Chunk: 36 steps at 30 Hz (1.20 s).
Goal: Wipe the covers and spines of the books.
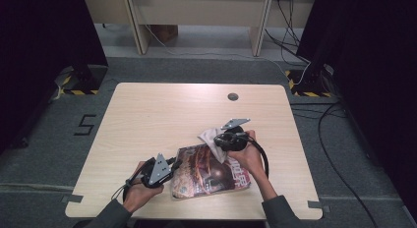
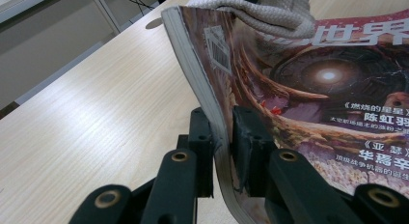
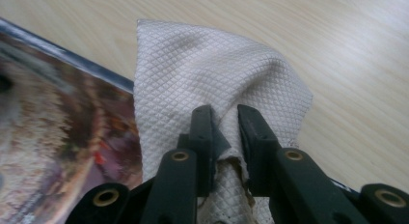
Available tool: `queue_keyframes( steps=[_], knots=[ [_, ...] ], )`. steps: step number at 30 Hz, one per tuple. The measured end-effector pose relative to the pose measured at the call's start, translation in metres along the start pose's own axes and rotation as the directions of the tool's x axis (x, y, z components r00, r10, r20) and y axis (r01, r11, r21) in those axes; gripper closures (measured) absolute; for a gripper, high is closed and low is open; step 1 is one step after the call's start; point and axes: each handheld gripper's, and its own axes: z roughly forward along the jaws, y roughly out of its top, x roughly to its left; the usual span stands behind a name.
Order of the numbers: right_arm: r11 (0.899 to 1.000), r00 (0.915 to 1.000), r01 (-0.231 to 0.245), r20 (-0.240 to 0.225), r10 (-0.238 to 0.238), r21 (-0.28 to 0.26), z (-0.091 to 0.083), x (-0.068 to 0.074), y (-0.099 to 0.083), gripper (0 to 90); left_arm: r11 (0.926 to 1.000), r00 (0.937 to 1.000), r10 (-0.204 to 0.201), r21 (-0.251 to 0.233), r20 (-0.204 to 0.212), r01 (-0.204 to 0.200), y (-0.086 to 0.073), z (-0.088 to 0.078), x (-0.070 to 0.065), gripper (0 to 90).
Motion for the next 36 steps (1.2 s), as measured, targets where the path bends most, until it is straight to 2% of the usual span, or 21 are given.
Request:
queue_keyframes(
  steps=[3,5,8,10,13,16,21,26,27,30,32,36],
  knots=[
    [1.0,0.9992,-0.017,0.038,0.017,0.018,0.002,-0.01,-0.005,77.5,1.0,1.0,-0.003,0.0,0.002,0.003,0.0,0.0,0.001,78.7],
    [0.999,0.9991,-0.033,0.028,0.033,0.011,0.002,-0.013,-0.008,77.5,1.0,1.0,0.002,-0.002,-0.001,-0.002,0.0,0.0,0.0,78.7],
    [1.0,0.999,0.003,0.044,-0.003,0.01,-0.001,-0.007,-0.004,77.6,1.0,1.0,-0.003,-0.006,0.001,0.003,0.001,0.0,0.001,78.7],
    [1.0,0.9998,0.013,0.017,-0.013,-0.005,-0.003,0.002,0.001,77.6,1.0,1.0,0.0,-0.005,-0.003,0.0,0.001,0.0,0.0,78.7],
    [0.997,0.9977,0.067,-0.01,-0.068,-0.027,-0.004,0.021,0.01,77.6,1.0,1.0,0.002,-0.003,-0.002,-0.002,0.001,0.0,0.001,78.7],
    [0.992,0.9928,0.109,-0.043,-0.111,-0.056,-0.006,0.04,0.02,77.6,1.0,1.0,0.005,-0.001,-0.005,-0.005,0.0,0.0,0.0,78.5],
    [0.984,0.9829,0.148,-0.095,-0.158,-0.1,-0.009,0.07,0.031,77.4,1.0,1.0,0.007,0.0,-0.005,-0.007,0.0,-0.001,-0.001,78.5],
    [0.974,0.9707,0.183,-0.133,-0.2,-0.135,-0.012,0.086,0.038,77.2,0.9999,0.9998,0.016,0.0,-0.009,-0.016,0.001,0.0,-0.001,78.6],
    [0.975,0.9712,0.179,-0.134,-0.197,-0.135,-0.012,0.088,0.038,77.2,0.9999,0.9998,0.016,-0.003,-0.01,-0.016,0.001,0.0,-0.002,78.6],
    [0.971,0.9686,0.194,-0.129,-0.213,-0.141,-0.012,0.088,0.038,77.2,0.9999,0.9999,0.015,0.0,-0.007,-0.015,0.001,0.0,-0.001,78.7],
    [0.972,0.9691,0.188,-0.135,-0.207,-0.141,-0.011,0.086,0.037,77.3,0.9998,0.9997,0.021,0.002,-0.009,-0.021,0.001,0.0,-0.002,78.6],
    [0.975,0.9734,0.193,-0.104,-0.204,-0.109,-0.01,0.079,0.035,77.1,0.9997,0.9997,0.024,0.004,-0.008,-0.024,0.001,0.0,-0.001,78.5]
  ],
)
